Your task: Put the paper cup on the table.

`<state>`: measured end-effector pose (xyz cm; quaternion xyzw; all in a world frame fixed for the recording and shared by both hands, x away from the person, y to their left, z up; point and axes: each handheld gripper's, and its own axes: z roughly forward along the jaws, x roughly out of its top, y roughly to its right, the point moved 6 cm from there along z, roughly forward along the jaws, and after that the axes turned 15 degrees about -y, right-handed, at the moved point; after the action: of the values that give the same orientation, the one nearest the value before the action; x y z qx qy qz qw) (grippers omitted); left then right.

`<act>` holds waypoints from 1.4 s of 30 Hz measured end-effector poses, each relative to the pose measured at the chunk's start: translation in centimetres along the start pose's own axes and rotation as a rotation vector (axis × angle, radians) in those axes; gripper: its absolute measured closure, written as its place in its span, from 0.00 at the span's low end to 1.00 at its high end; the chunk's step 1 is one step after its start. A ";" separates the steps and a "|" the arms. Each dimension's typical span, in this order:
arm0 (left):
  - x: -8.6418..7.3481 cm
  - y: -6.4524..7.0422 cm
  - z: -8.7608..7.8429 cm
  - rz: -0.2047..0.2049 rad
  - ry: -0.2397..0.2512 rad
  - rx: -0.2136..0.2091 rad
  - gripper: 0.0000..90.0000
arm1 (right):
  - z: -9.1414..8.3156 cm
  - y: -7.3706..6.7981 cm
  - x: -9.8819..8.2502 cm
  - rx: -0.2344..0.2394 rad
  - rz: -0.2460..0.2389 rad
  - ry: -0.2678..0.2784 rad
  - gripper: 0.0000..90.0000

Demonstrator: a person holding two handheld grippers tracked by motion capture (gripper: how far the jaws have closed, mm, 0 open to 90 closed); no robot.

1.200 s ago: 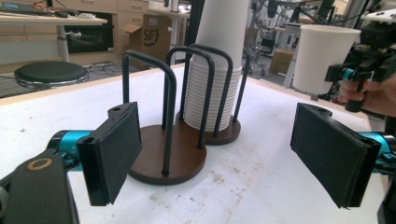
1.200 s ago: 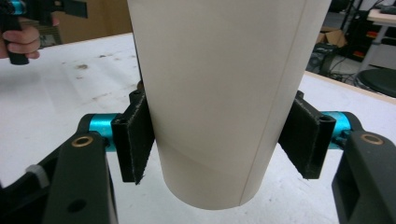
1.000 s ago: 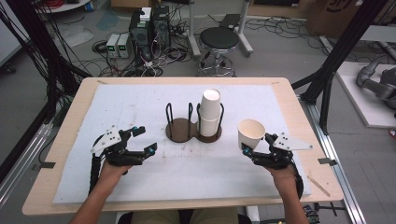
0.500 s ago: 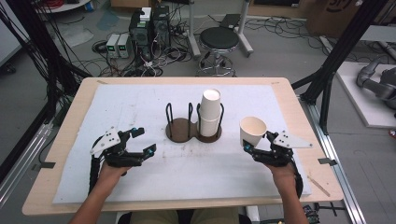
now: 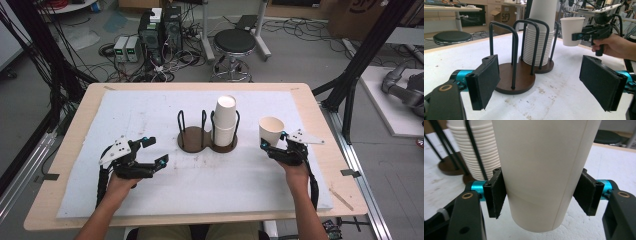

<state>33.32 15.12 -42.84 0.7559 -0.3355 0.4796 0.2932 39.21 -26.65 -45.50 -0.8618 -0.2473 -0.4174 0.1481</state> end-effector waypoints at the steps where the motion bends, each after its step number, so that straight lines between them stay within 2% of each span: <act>1: 0.0 0.0 0.0 0.000 0.000 0.000 0.18 | 0.0 0.0 0.0 0.000 0.000 0.000 0.37; 2: 0.0 0.0 0.0 0.000 0.000 0.001 0.18 | 0.4 0.1 0.0 0.003 0.018 -0.011 0.37; 5: 0.0 0.0 0.0 -0.002 -0.001 0.002 0.18 | 0.8 0.3 -0.2 -0.017 0.023 -0.038 0.37; 6: 0.0 0.0 0.0 0.000 -0.003 0.002 0.18 | 1.3 0.5 -0.5 -0.024 0.045 -0.076 0.37; 9: -0.1 0.0 0.0 -0.001 -0.006 0.002 0.18 | 1.7 0.7 -0.7 -0.018 0.055 -0.100 0.36; 10: -0.1 0.0 0.0 -0.002 -0.006 0.004 0.18 | 2.0 0.7 -1.0 -0.037 0.049 -0.136 0.36; 11: -0.1 0.0 0.0 0.000 -0.008 0.003 0.18 | 2.0 0.7 -1.0 -0.037 0.049 -0.136 0.36; 13: -0.1 -0.1 0.1 -0.003 -0.010 0.003 0.18 | 2.2 0.7 -1.4 -0.049 0.039 -0.179 0.36; 17: -0.2 -0.1 0.1 -0.005 -0.016 0.005 0.19 | 2.1 0.8 -1.6 -0.050 0.048 -0.195 0.37; 20: -0.2 -0.1 0.0 -0.006 -0.019 0.007 0.19 | 1.7 0.7 -2.1 -0.057 0.014 -0.220 0.37; 25: -0.3 -0.3 0.1 -0.012 -0.027 0.013 0.19 | 1.3 0.9 -2.8 -0.037 0.022 -0.231 0.37; 28: -0.3 -0.4 0.1 -0.015 -0.030 0.014 0.19 | 1.2 0.9 -2.9 -0.039 0.004 -0.237 0.37; 32: -0.4 -0.5 0.1 -0.021 -0.032 0.014 0.19 | 1.1 1.0 -3.0 -0.026 0.015 -0.237 0.33; 34: -0.4 -0.5 0.1 -0.023 -0.036 0.014 0.19 | 1.0 1.1 -3.0 -0.048 0.034 -0.222 0.22; 36: -0.5 -0.6 0.2 -0.026 -0.035 0.013 0.19 | 0.7 1.2 -3.0 -0.034 0.072 -0.206 0.22; 39: -0.5 -0.7 0.1 -0.025 -0.039 0.012 0.19 | 0.2 1.2 -3.1 -0.016 0.090 -0.200 0.22; 42: -0.4 -0.9 -0.1 -0.035 -0.030 0.015 0.19 | -0.7 1.0 -3.1 -0.010 0.074 -0.178 0.22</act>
<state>33.81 15.86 -43.30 0.7710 -0.3227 0.4655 0.2909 37.66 -28.71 -47.63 -0.9048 -0.2253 -0.3345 0.1366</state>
